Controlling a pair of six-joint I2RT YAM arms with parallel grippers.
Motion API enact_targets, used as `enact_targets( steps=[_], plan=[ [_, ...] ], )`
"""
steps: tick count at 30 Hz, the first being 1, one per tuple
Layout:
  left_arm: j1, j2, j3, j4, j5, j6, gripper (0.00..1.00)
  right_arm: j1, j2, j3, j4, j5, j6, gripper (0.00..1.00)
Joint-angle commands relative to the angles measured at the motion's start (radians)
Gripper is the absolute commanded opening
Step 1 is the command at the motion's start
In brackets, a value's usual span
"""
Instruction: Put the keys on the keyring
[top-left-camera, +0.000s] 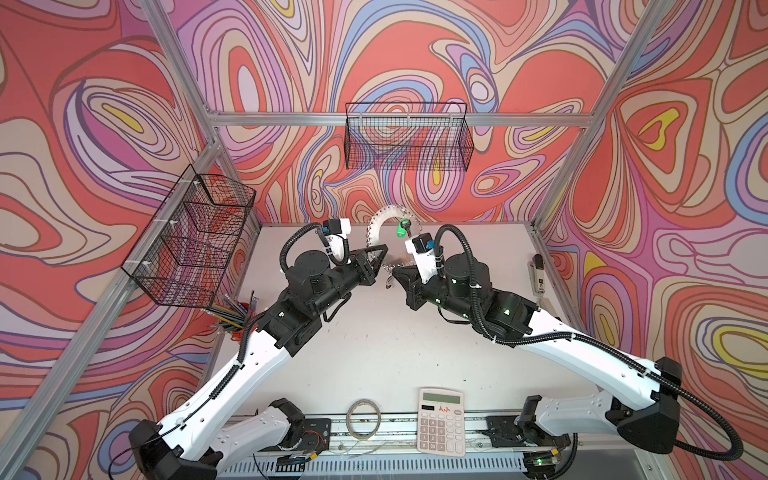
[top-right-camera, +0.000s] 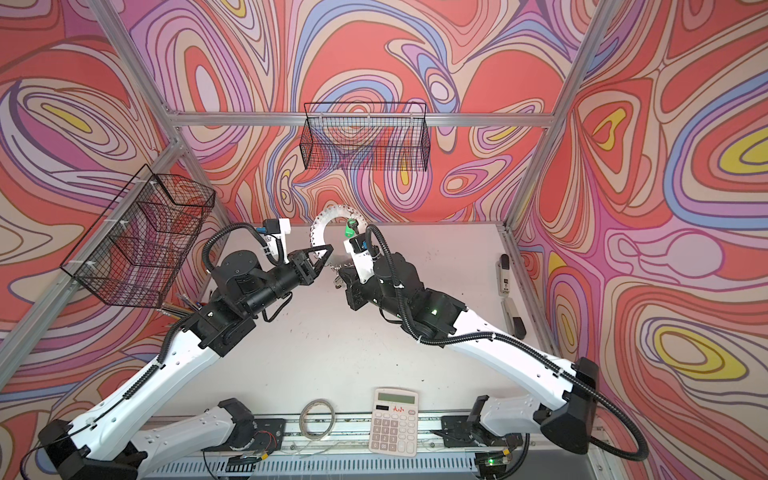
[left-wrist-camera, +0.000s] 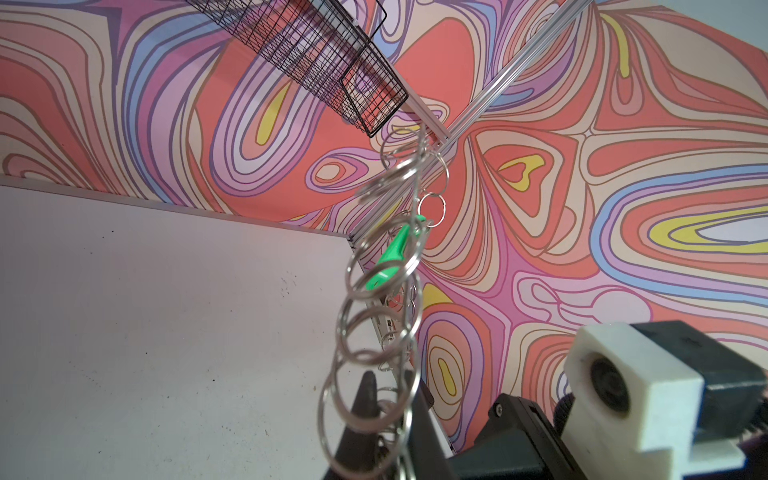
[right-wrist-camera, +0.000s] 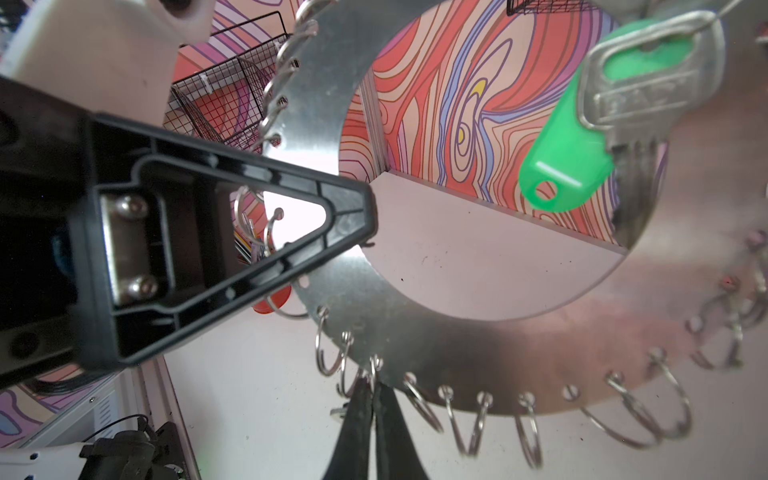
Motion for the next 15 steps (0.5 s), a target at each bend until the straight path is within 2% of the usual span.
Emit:
enact_targets(
  steps=[1, 7, 10, 15],
  plan=[
    [-0.013, 0.004, 0.027, -0.049, 0.077, -0.001, 0.00, -0.008, 0.005, 0.047, 0.009, 0.051, 0.016, 0.01],
    [-0.013, 0.011, 0.027, -0.033, 0.099, -0.005, 0.00, -0.008, -0.004, 0.035, 0.054, 0.065, 0.020, 0.05],
    [-0.013, 0.013, 0.029, -0.038, 0.103, -0.007, 0.00, -0.008, 0.009, 0.035, 0.075, 0.048, 0.020, 0.01],
    [-0.013, 0.010, 0.054, -0.131, 0.040, 0.002, 0.00, -0.007, 0.012, 0.040, 0.044, 0.034, 0.032, 0.00]
  ],
)
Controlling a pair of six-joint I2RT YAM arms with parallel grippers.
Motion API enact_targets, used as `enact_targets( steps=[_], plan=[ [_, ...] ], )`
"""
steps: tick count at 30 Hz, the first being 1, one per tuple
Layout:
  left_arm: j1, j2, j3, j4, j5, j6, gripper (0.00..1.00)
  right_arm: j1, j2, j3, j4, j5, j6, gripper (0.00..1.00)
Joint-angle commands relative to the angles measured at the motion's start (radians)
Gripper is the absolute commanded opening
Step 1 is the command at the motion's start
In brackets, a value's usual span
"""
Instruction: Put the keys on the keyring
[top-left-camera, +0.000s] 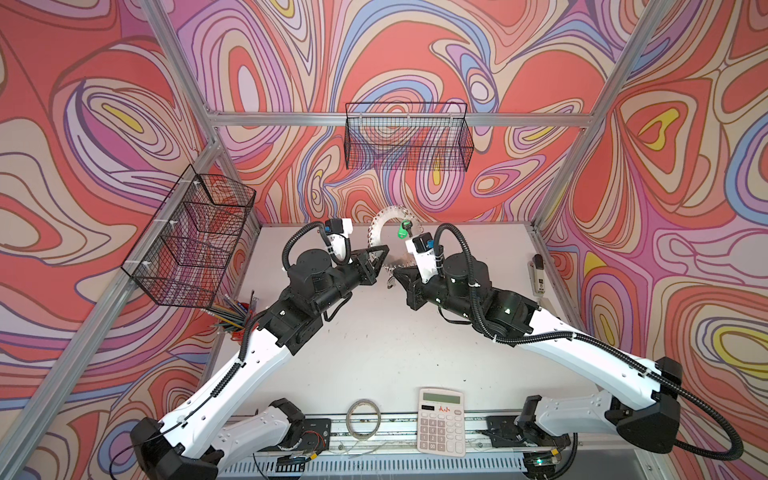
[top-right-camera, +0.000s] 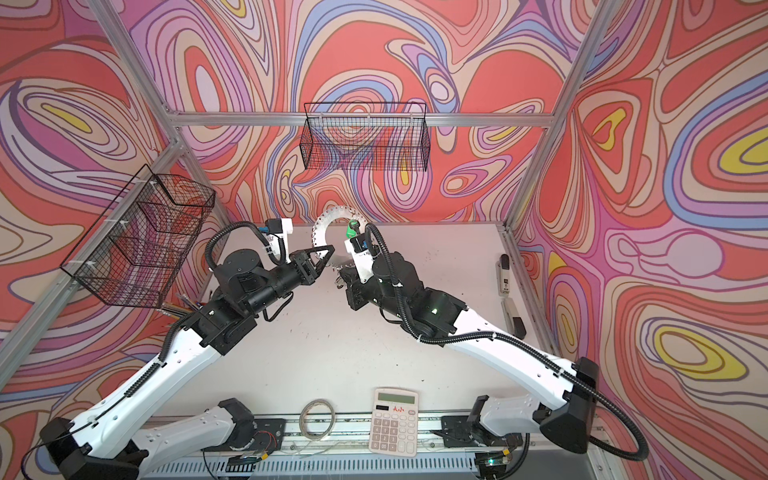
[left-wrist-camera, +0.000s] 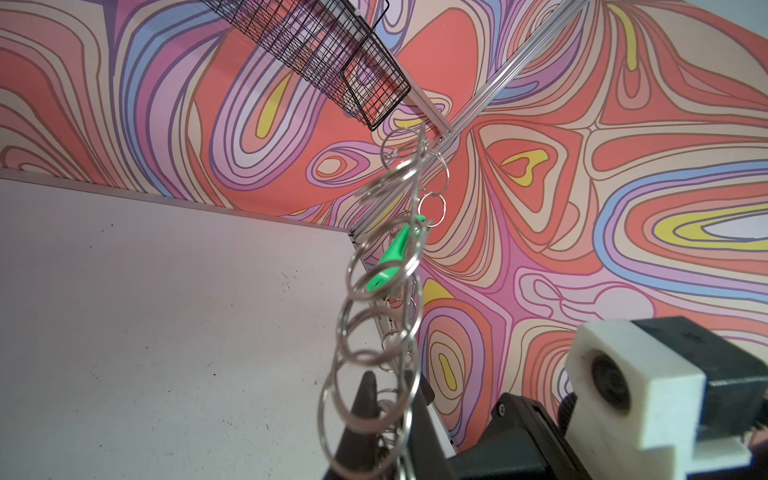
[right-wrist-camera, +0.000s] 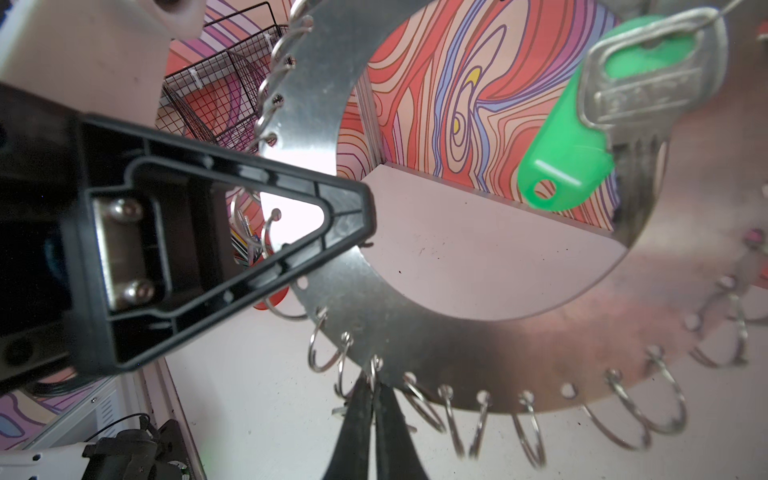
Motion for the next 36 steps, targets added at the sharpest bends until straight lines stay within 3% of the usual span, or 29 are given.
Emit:
enact_targets(
  steps=[1, 8, 15, 20, 28, 36],
  plan=[
    [-0.013, 0.001, 0.043, -0.130, 0.012, 0.005, 0.00, -0.008, 0.006, 0.032, 0.040, 0.024, 0.016, 0.00],
    [-0.011, 0.035, 0.072, -0.241, 0.029, 0.031, 0.00, -0.008, 0.045, 0.090, -0.212, -0.053, 0.060, 0.00],
    [-0.011, 0.040, 0.018, -0.208, 0.083, 0.026, 0.00, -0.036, 0.058, 0.120, -0.303, -0.118, 0.131, 0.00],
    [-0.011, 0.057, -0.004, -0.175, 0.158, 0.018, 0.06, -0.106, 0.077, 0.121, -0.319, -0.251, 0.185, 0.00],
    [-0.008, 0.055, -0.064, -0.157, 0.174, -0.026, 0.31, -0.151, 0.080, 0.111, -0.331, -0.343, 0.229, 0.00],
    [0.016, 0.066, -0.100, -0.129, 0.235, -0.067, 0.43, -0.193, 0.072, 0.048, -0.285, -0.415, 0.285, 0.00]
  ],
)
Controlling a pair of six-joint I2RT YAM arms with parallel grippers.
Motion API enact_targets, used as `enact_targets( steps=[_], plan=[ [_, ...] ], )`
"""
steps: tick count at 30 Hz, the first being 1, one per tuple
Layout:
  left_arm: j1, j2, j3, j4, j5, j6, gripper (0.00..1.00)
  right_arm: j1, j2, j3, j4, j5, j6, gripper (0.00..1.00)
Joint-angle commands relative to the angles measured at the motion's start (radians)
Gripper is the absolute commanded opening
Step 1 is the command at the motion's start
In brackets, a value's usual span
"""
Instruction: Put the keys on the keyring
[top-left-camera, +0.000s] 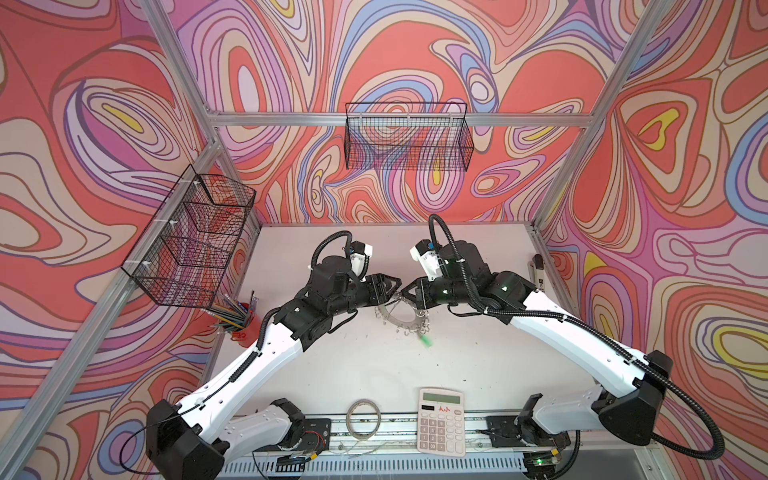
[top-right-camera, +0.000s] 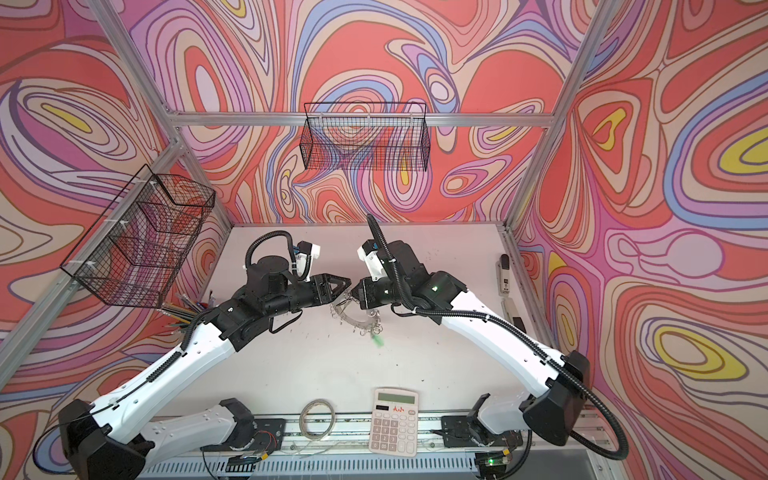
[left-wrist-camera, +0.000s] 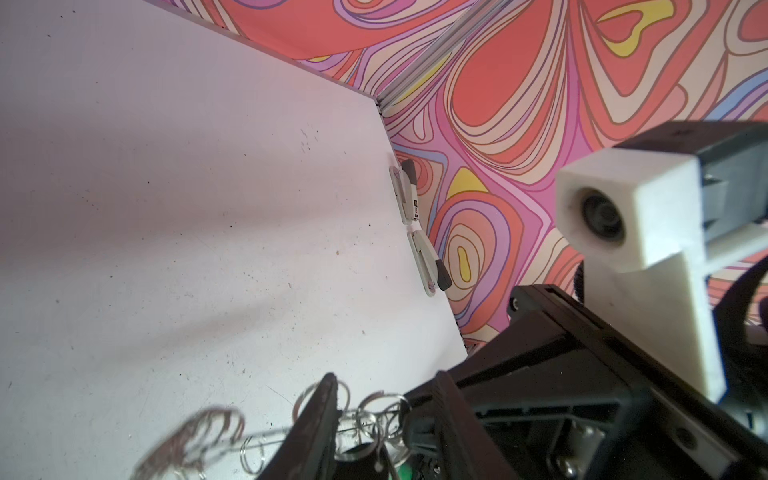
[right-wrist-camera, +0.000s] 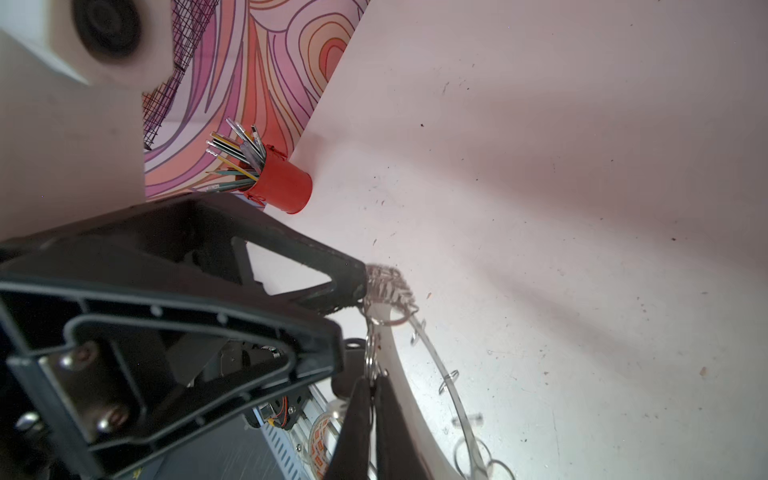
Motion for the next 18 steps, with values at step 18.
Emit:
enact_targets(
  steps=[18],
  plan=[
    [0.078, -0.015, 0.097, -0.166, 0.281, 0.053, 0.41, -0.101, 0.046, -0.055, 0.012, -0.002, 0.165, 0.00]
  ],
)
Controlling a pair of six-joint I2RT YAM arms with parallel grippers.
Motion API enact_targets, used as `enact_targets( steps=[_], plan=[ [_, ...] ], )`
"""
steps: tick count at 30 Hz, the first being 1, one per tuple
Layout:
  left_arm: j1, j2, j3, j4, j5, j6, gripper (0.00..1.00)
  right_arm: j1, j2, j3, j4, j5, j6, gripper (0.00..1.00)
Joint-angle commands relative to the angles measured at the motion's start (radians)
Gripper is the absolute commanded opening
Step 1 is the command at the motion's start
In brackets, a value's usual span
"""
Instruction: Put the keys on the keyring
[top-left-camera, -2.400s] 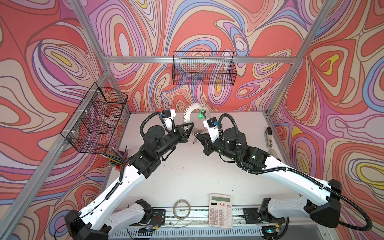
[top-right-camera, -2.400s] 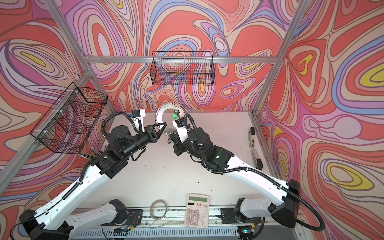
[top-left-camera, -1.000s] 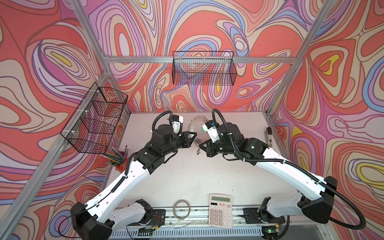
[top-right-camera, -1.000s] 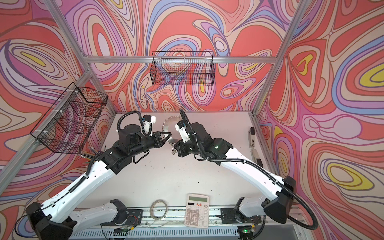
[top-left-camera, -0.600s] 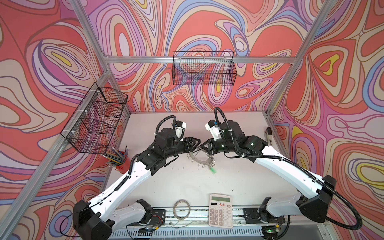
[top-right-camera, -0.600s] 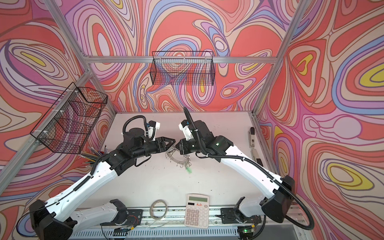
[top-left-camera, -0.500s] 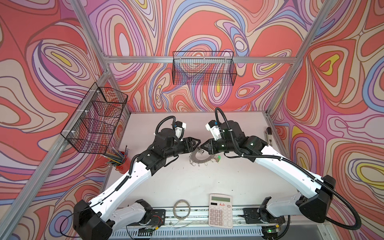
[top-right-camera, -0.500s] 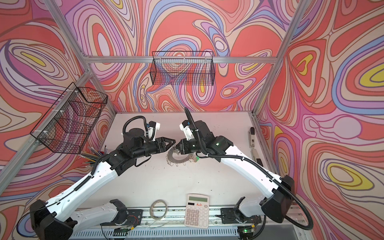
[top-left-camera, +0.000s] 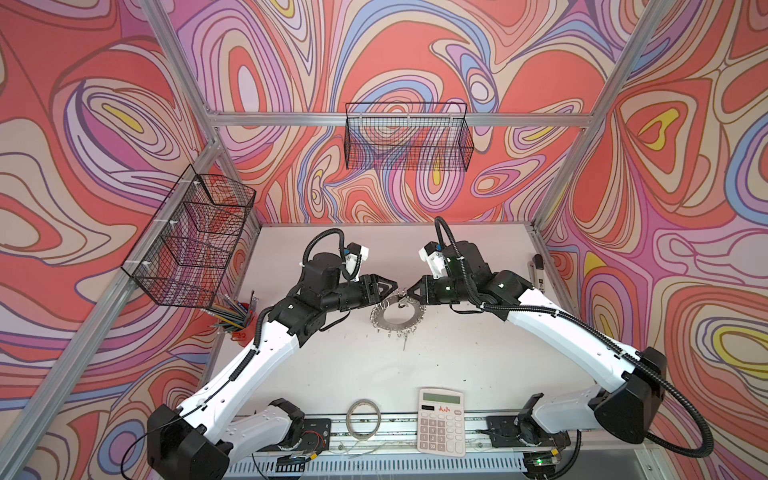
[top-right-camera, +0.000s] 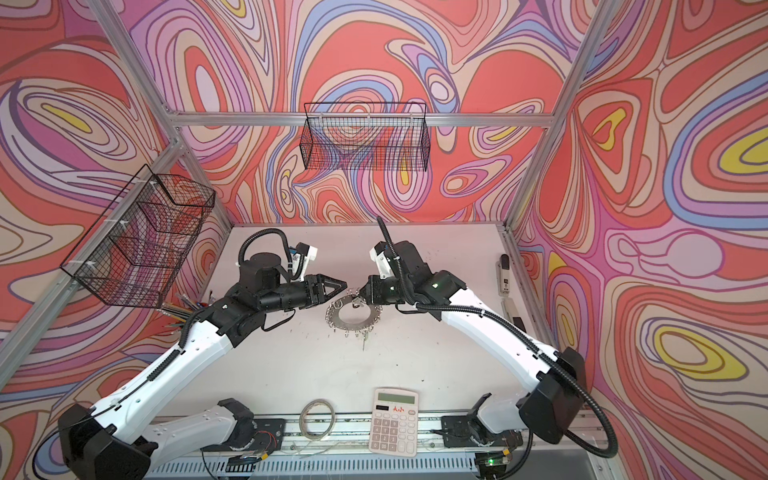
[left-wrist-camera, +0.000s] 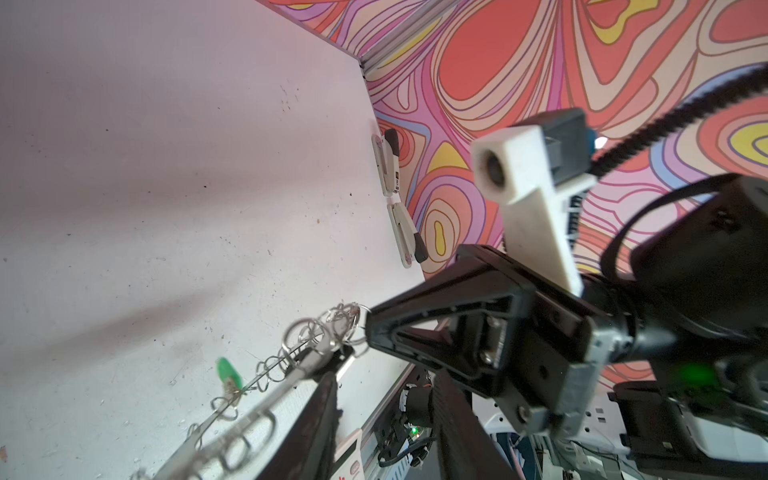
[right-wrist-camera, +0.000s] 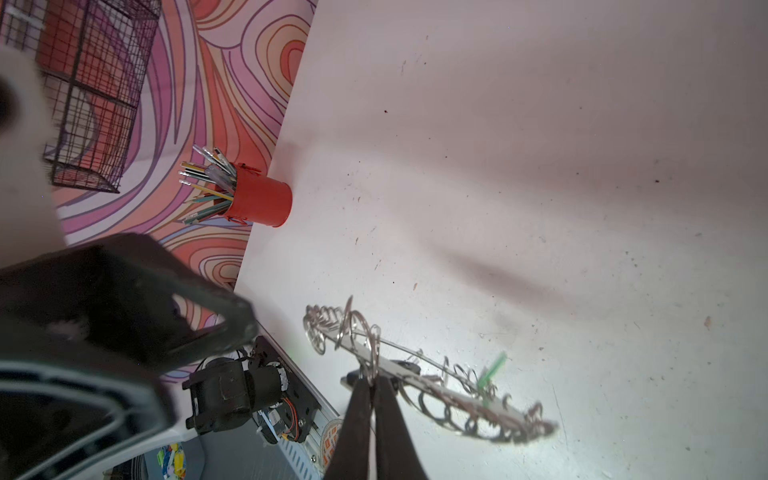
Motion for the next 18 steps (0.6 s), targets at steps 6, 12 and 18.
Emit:
enact_targets(
  steps=[6, 12, 18],
  plan=[
    [-0.111, -0.028, -0.013, -0.028, 0.065, 0.062, 0.41, -0.050, 0.020, 0.040, -0.023, 0.018, 0.088, 0.00],
    [-0.143, -0.031, -0.174, 0.230, 0.032, 0.079, 0.46, -0.073, 0.007, 0.058, -0.039, -0.053, 0.114, 0.00],
    [-0.142, 0.028, -0.231, 0.344, 0.022, 0.195, 0.54, -0.078, 0.002, 0.101, -0.099, -0.094, 0.096, 0.00]
  ],
)
